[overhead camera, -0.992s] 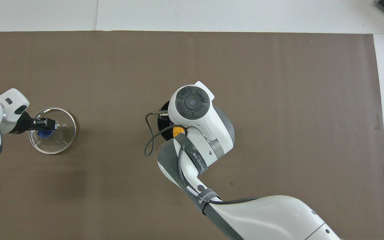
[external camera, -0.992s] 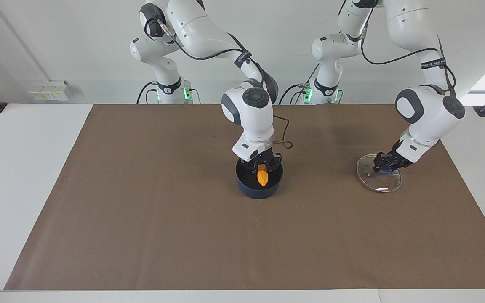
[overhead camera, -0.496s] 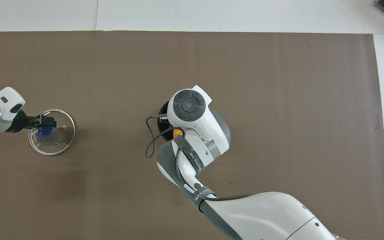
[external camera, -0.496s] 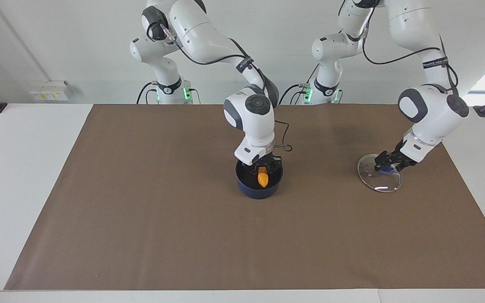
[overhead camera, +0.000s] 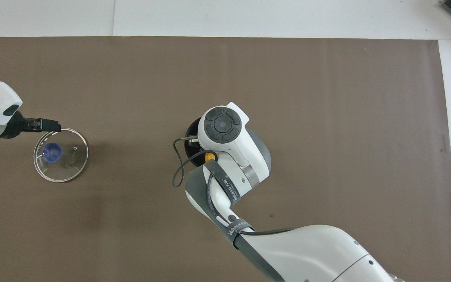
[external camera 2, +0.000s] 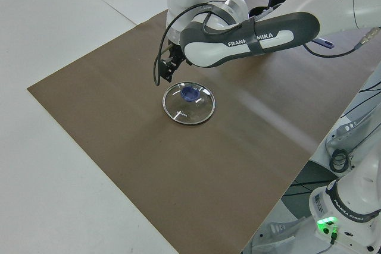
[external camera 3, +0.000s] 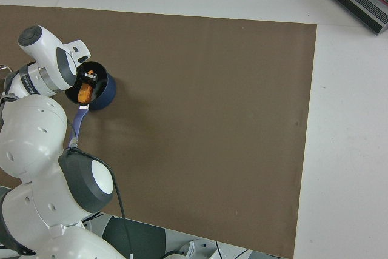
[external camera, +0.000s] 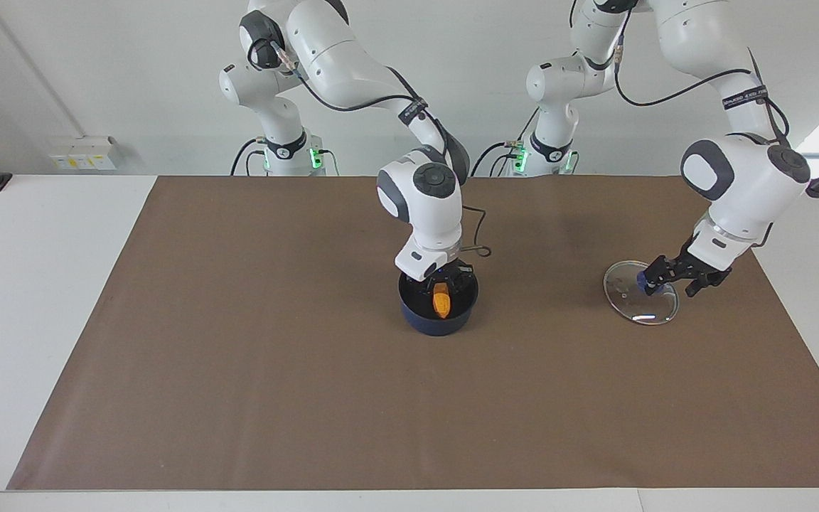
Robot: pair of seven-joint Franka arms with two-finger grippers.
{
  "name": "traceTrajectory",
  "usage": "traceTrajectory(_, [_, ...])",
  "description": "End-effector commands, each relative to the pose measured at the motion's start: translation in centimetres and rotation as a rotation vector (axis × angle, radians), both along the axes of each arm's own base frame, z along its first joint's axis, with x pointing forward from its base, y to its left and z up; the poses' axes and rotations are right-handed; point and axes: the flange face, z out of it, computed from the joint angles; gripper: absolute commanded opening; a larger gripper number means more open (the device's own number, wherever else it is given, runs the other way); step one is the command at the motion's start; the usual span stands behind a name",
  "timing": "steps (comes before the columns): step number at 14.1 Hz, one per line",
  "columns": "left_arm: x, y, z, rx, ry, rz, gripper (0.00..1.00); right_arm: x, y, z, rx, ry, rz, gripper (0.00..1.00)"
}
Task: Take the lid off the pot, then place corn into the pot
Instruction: 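Set the lid down with the left gripper and open it, then lower the corn into the pot and open the right gripper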
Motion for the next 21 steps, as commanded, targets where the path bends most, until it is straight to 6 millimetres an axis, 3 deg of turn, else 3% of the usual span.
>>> traceTrajectory(1, [0.8,-2.3,3.8,0.043,0.04,0.037,1.0,-0.3,-0.4,0.2,0.006,-0.004,0.017,1.0])
traceTrajectory(3, [1.0,-4.2,6.5,0.044,0.067,0.061,1.0,-0.2,-0.4,0.5,0.01,-0.012,0.009,1.0])
traceTrajectory(6, [0.5,-8.0,10.1,0.045,0.096,0.115,1.0,0.1,-1.3,4.8,0.031,-0.046,-0.013,1.0])
traceTrajectory(8, [0.5,-9.4,12.9,0.057,0.104,0.117,1.0,0.3,-3.1,8.7,0.039,-0.059,-0.032,1.0])
traceTrajectory(12, [-0.2,-9.1,16.5,0.066,0.111,0.108,1.0,-0.1,-9.7,17.9,0.027,-0.046,-0.092,1.0])
traceTrajectory(14, [-1.1,-9.0,17.5,0.069,0.116,0.107,1.0,-0.5,-12.7,21.0,-0.008,-0.05,-0.111,1.0])
traceTrajectory(18, [-3.1,-8.8,20.1,0.071,0.108,0.095,1.0,-2.0,-21.8,27.9,-0.035,-0.032,-0.075,1.0])
traceTrajectory(21, [-3.6,-7.8,21.7,0.062,0.103,0.107,1.0,-3.1,-27.9,31.3,-0.051,-0.001,-0.06,1.0])
